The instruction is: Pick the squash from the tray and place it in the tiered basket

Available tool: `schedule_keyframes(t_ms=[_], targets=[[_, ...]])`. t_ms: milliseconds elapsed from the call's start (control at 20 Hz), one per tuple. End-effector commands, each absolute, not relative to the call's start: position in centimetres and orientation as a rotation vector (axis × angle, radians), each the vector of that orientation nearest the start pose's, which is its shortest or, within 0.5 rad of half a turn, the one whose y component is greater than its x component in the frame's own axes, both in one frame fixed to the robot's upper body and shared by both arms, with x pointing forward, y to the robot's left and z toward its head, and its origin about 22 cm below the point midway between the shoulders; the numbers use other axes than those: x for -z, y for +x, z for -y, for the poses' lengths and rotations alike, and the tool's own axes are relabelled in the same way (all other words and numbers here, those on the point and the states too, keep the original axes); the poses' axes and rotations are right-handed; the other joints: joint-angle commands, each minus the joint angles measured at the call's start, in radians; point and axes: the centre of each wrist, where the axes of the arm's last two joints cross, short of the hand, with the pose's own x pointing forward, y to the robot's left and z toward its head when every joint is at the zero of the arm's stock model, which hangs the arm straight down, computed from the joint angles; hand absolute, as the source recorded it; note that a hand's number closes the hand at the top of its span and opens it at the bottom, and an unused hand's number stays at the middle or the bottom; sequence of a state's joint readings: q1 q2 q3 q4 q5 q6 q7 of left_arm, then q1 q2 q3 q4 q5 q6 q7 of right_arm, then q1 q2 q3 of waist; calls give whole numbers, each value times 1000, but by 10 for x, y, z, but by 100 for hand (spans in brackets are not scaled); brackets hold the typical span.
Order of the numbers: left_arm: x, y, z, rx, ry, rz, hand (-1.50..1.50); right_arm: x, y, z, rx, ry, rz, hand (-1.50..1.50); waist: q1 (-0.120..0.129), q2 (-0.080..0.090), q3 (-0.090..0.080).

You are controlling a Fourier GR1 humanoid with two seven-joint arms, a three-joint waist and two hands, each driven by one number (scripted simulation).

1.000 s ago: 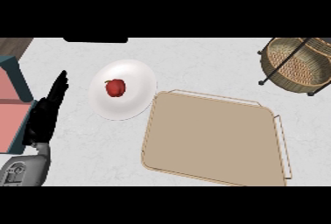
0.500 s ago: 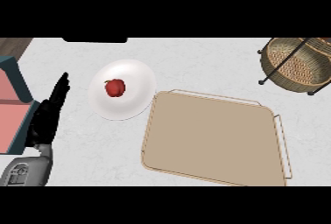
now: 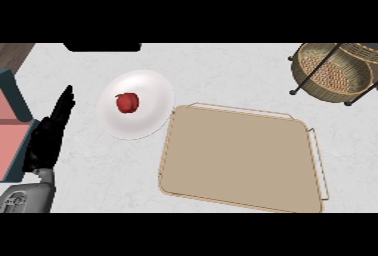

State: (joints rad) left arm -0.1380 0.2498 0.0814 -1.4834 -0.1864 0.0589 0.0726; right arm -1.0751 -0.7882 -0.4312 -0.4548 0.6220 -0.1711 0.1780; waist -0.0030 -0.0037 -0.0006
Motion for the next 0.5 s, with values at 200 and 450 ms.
schedule_keyframes(t_ms=[200, 450], targets=[[-22, 275, -308, 203, 475, 1499, 0, -257, 331, 527, 68, -1060, 1296, -150, -34, -6, 0], [-37, 274, -311, 190, 462, 1518, 0, -234, 281, 562, 88, -1031, 1361, -150, -28, -5, 0]])
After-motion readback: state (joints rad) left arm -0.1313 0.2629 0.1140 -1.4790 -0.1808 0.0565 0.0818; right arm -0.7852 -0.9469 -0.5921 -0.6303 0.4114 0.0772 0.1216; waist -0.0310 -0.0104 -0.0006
